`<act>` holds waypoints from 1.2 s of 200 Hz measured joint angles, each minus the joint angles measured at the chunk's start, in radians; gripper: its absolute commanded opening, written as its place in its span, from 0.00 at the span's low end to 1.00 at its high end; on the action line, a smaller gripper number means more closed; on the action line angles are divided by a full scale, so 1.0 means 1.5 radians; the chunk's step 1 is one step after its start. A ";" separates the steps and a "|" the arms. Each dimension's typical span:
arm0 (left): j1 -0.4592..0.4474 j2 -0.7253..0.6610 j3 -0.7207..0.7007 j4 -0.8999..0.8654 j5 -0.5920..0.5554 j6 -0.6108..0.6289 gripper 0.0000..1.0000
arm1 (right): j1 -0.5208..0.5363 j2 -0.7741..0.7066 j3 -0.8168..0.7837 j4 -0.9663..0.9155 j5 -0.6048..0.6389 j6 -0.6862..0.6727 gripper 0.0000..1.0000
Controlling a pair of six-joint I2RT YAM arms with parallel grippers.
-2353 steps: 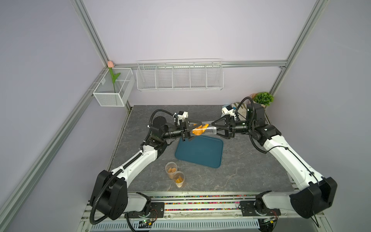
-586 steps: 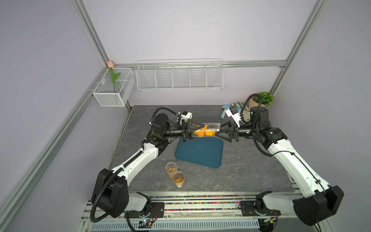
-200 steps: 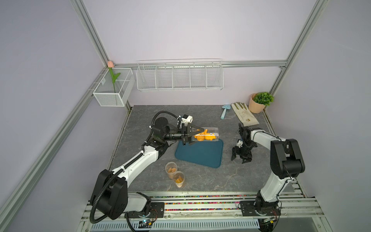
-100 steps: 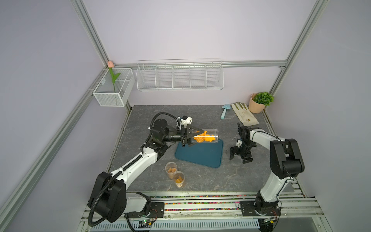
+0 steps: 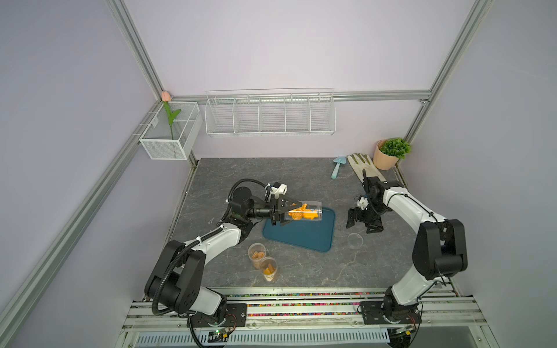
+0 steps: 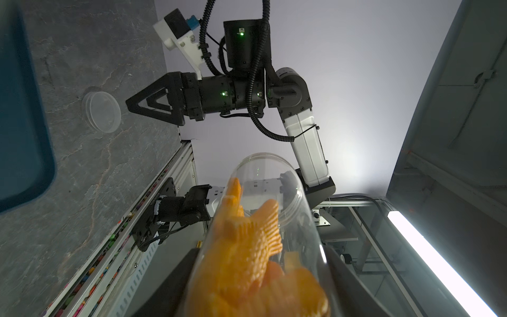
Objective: Pour the cookies out of the jar
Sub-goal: Place the lid at the center of the board, then pour the cookies in the jar onto the tray.
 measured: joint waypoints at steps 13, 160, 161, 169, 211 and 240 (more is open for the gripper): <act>0.011 0.021 -0.013 0.047 0.009 -0.021 0.63 | 0.000 -0.001 0.012 -0.009 -0.003 -0.002 0.92; 0.036 0.153 -0.047 0.028 0.030 0.092 0.60 | -0.001 -0.050 0.046 -0.055 -0.054 -0.022 0.92; 0.036 0.153 -0.047 0.027 0.030 0.092 0.60 | -0.001 -0.050 0.046 -0.055 -0.054 -0.022 0.92; 0.036 0.164 -0.047 0.025 0.030 0.096 0.61 | -0.001 -0.050 0.048 -0.055 -0.060 -0.022 0.92; 0.036 0.214 -0.047 0.028 0.030 0.108 0.59 | -0.001 -0.051 0.049 -0.054 -0.073 -0.020 0.92; 0.038 0.238 -0.047 0.033 0.030 0.112 0.60 | -0.001 -0.052 0.049 -0.054 -0.078 -0.020 0.93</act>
